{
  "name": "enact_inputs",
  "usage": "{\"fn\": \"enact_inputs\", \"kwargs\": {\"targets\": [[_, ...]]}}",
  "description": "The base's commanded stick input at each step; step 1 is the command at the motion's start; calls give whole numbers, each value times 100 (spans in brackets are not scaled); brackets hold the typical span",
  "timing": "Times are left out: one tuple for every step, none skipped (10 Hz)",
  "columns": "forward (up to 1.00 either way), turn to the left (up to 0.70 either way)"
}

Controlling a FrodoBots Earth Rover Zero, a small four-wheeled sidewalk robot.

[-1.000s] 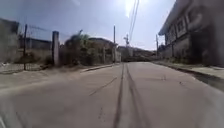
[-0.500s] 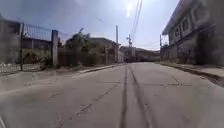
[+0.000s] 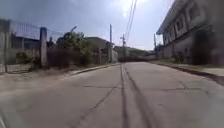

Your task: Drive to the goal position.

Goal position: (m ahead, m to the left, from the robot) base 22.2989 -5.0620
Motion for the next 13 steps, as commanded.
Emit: {"fn": "enact_inputs", "kwargs": {"targets": [[100, -33], [100, -33], [100, -33], [100, -33], [100, -33], [100, -33], [100, -33], [100, -33], [100, -33], [100, -33], [100, -33], [100, -23], [100, -11]]}}
